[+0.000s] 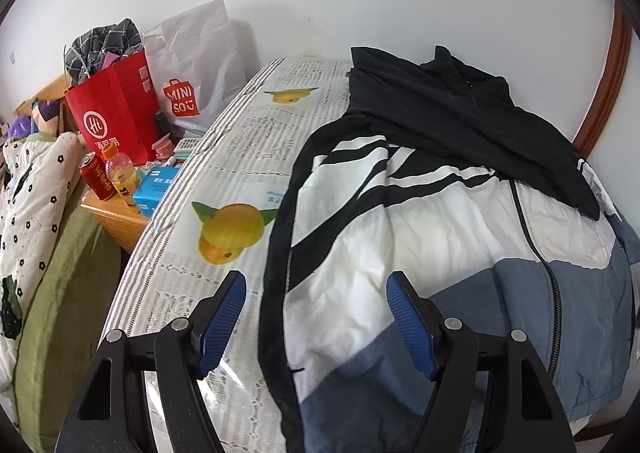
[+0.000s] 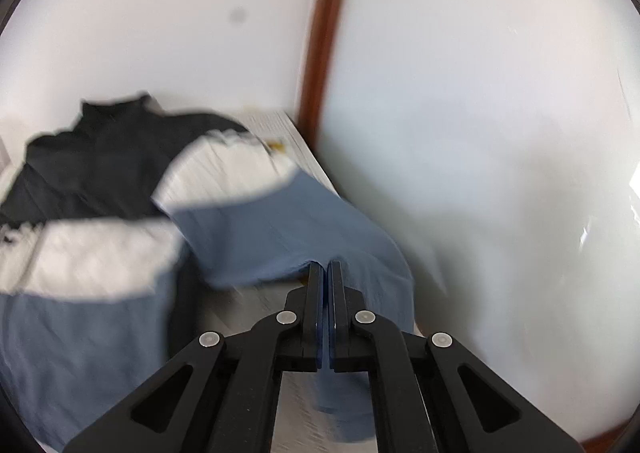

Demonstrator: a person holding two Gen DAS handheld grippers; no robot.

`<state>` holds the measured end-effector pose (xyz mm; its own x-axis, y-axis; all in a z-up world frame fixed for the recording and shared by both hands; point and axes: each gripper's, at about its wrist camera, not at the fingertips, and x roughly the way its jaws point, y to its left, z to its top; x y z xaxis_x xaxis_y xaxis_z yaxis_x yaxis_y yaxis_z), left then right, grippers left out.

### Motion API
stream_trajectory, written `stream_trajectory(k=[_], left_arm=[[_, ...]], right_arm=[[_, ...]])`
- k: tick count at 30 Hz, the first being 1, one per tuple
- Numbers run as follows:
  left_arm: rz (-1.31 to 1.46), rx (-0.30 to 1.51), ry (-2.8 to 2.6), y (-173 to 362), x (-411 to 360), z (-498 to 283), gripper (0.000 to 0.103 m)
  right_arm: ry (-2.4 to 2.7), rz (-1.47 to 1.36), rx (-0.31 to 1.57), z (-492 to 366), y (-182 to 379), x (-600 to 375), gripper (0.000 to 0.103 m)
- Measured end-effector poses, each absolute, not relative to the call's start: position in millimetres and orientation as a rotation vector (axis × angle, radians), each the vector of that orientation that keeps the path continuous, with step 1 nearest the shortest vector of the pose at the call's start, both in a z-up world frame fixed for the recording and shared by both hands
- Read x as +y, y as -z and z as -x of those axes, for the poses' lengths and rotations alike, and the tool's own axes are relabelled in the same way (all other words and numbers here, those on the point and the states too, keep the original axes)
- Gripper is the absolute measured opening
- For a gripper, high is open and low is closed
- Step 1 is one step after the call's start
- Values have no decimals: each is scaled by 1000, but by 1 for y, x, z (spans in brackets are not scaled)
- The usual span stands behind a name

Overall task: Fold large clothes
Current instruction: 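Grasp the blue sleeve cuff with the right tool, then fold the blue sleeve across the jacket body, open right tool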

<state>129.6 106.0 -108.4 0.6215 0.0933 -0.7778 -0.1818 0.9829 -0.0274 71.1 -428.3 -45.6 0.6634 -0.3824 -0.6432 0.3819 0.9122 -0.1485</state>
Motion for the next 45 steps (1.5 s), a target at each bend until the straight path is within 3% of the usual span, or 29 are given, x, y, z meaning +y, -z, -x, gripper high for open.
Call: stream_trajectory(k=[6,14,25,34,36,38,39,45], left_arm=[[118,900,-162,117,116,-134,71],[140,918,-145,127,130,-143,71],[128,922,-93,130,128,-155,71],[123,910,-66,127,123,-161,71],[117,907,-64,124,121,-162,71],[108,902,-62,121,118,-163,71],[105,900,-61,120,116,-163,71],[88,885,-48,110,103,-161,71]], right_arm=[[294,42,646,-129,8,-354,1],[100,68,603,-191,-2,-259,1],[-131,80,639,-254,37,-141,2],[-163,85,740,-283,84,-120,4],[-187,87,761,-281,84,-120,15],[-198,99,761,-275,80,-120,62],[-199,108,738,-268,76,-121,69],[-163,122,693,-236,55,-135,72]])
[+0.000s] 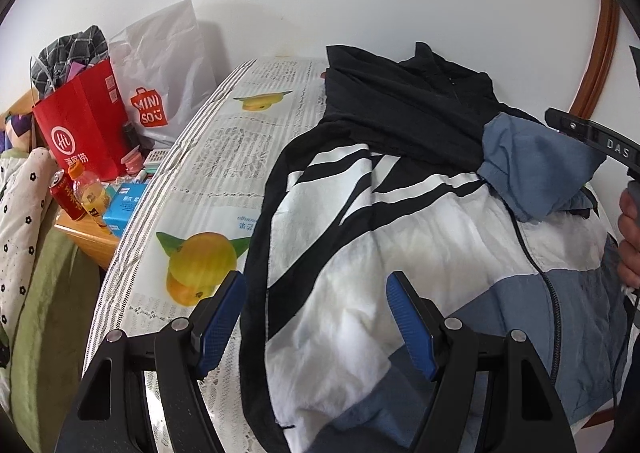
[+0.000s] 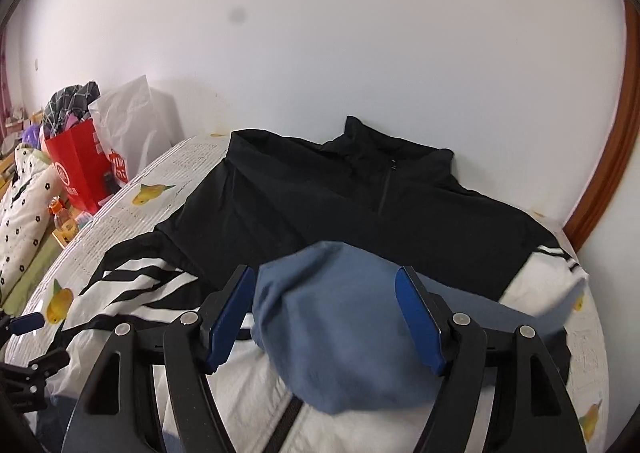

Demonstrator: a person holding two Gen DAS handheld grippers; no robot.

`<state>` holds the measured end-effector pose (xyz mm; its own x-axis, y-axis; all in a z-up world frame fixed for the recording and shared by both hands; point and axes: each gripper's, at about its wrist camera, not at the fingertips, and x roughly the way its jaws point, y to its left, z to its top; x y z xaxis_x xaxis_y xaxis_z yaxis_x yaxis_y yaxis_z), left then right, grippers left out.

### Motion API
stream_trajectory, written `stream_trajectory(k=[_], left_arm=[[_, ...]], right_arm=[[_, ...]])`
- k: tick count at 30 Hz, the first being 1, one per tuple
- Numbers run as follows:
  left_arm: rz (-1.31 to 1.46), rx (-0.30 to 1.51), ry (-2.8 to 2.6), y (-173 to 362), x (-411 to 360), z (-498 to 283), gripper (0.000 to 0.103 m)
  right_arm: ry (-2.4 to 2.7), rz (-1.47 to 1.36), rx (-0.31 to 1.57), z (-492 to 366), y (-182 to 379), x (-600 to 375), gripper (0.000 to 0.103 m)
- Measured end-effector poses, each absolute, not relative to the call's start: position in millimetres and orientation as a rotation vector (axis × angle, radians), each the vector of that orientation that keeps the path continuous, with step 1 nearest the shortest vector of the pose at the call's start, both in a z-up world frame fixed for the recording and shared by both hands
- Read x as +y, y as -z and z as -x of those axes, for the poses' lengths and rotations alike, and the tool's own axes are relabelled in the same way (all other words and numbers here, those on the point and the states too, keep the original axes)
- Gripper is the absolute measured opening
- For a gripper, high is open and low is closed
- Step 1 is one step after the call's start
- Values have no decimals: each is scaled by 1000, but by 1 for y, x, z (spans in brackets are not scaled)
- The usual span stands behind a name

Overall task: Fold large clothes
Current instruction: 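Fold the blue sleeve across the jacket body, open right tool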

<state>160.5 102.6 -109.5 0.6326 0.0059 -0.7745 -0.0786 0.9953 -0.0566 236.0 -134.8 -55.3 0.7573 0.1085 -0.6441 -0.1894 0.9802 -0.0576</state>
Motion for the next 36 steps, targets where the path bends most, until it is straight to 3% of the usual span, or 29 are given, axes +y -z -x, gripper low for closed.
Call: stream_trajectory(k=[13,15,20,22,36], left_arm=[[61,860,22,88,56,-161,71],[40,861,31,87,44,-164,71],[6,851,53,83,20,-174,71],[3,854,56,83,16,-179,71],[-12,869,43,90,11,-226,71]], right_arm=[[-10,21,765,-168,63,-240,71],[1,20,786,-163,71,-253,67],[-58,-54,846,-174,87,-266,43],[-70,-26,849,-187,90,-259,38],[-171,-12,754,-308,79,-203,38]])
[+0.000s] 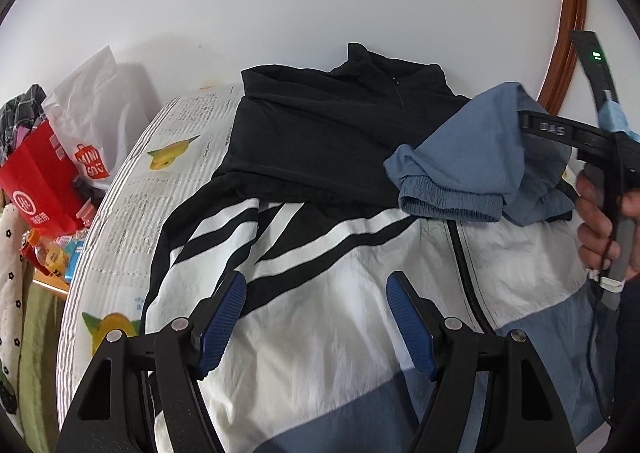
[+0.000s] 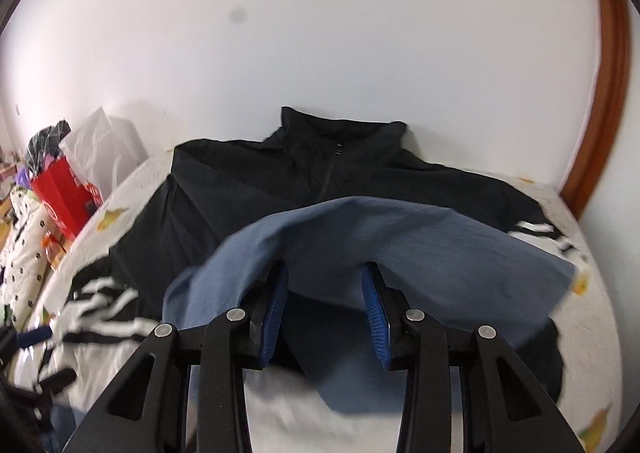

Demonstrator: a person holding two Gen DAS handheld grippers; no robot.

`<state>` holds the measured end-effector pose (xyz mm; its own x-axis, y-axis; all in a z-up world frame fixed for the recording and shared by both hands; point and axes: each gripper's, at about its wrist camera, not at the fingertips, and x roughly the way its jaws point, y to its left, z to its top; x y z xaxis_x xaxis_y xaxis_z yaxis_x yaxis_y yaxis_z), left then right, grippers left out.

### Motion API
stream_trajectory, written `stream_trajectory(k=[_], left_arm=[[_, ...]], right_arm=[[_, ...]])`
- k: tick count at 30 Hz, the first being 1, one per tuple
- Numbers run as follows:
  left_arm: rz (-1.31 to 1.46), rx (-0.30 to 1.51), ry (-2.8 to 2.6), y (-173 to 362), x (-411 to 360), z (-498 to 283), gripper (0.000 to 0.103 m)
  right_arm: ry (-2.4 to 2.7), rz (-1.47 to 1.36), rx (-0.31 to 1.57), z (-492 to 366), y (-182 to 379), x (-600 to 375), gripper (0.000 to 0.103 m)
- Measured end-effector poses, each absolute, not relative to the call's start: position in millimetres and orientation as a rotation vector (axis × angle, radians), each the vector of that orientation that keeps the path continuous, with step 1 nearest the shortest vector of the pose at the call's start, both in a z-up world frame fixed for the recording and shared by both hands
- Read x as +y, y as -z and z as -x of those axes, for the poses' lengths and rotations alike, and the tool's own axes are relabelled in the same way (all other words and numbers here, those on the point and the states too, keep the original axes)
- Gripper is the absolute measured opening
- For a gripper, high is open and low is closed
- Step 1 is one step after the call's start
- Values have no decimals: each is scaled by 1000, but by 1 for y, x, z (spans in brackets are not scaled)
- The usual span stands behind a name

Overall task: Fold large clothes
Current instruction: 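Fold the blue sleeve across the jacket body, open right tool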

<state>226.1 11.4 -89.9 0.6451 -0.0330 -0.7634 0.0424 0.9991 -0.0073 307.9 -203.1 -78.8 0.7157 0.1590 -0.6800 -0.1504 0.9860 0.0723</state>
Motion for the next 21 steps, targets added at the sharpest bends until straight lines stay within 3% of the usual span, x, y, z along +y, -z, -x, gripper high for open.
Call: stream_trajectory(k=[10,13,16,21], left_arm=[[-42,871,106,90,-16,-259,72],[-56,882,125,93,-29,-265,73],[-72,891,160,96,-45,-267,73],[-104,894,216,101,-73,-267,74]], right_arm=[[-160,1,921,-351,127,-194,38],[-180,16,923,-342,121,-201,40],[-187,38,886,-317,106,-213,48],[-152,72,834,-270,88,-249,50]])
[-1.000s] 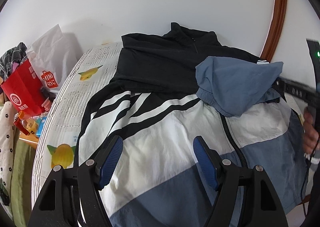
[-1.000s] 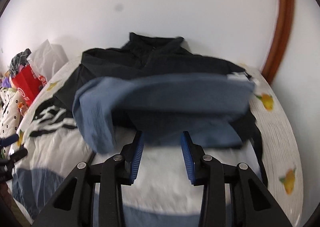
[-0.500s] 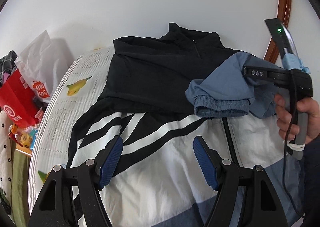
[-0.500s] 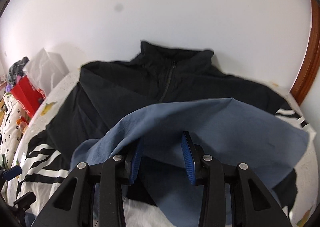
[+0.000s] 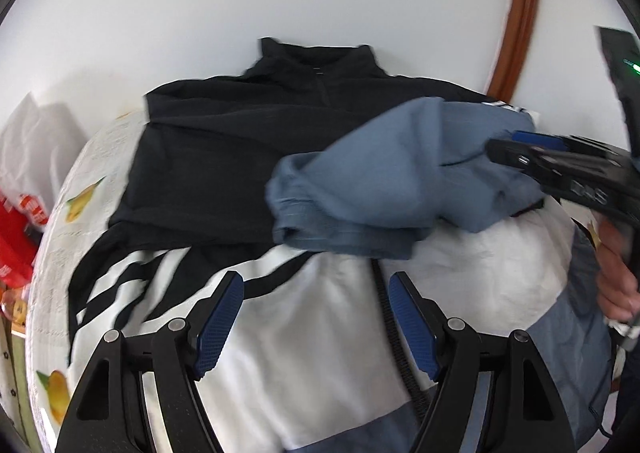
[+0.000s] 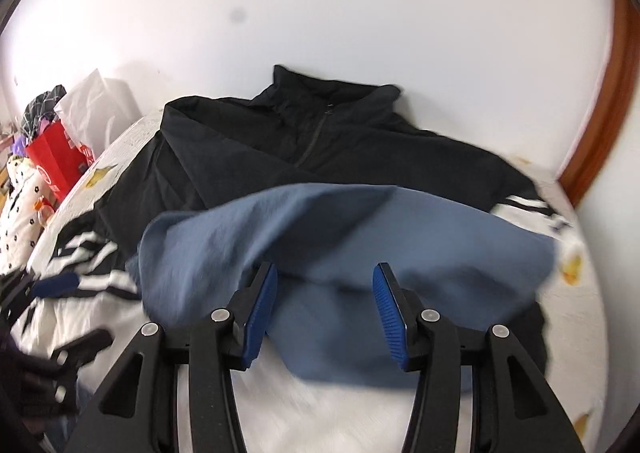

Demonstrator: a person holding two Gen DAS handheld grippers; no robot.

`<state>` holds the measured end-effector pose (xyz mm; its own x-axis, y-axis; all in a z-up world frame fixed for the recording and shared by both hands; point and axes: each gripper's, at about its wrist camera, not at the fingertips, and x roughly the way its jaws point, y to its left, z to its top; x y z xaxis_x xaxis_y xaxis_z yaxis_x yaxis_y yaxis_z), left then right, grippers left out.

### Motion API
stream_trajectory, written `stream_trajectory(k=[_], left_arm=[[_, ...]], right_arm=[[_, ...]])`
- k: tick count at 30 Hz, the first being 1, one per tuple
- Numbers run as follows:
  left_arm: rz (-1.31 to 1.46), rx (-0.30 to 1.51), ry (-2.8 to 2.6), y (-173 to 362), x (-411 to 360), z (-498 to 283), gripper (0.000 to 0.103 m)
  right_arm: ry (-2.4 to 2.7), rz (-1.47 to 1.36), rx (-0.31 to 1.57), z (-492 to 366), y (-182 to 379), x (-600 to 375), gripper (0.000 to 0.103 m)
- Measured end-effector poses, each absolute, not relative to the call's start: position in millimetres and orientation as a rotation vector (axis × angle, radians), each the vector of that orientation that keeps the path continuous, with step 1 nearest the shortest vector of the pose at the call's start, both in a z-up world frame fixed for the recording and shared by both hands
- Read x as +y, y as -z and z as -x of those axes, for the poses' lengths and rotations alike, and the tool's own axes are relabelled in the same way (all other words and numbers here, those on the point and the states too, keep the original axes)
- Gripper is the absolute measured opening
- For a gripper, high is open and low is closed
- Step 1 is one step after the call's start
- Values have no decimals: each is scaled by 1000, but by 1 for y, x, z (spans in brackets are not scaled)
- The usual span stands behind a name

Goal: Fold large clothes

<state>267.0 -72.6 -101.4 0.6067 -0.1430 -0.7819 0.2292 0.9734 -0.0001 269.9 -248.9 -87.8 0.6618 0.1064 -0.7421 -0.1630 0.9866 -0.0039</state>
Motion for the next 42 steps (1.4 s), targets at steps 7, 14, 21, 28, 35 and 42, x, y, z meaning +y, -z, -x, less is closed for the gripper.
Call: stream_trajectory(k=[7,14,21,28,35,42], left_arm=[[-205,867,220,114,-112,-274,77],[-320,830,147,133,-136,-293,77],[-290,824,120,135,-133,-310,36],[-200,774,120,111,-96,-314,8],[-115,719,79,90,-39,-315,8],[-20,717,8,79,18,-328,8]], right_arm=[[-36,66,813,-220,81,-314,53],[55,-24,824,-196,92,-372,54],[105,-60,859,-197,109,-392,54],[101,-47,832,-201,97,-378,54],[79,-12,801,-209,83,-350,54],[96,-2,797,-231,81,-334,54]])
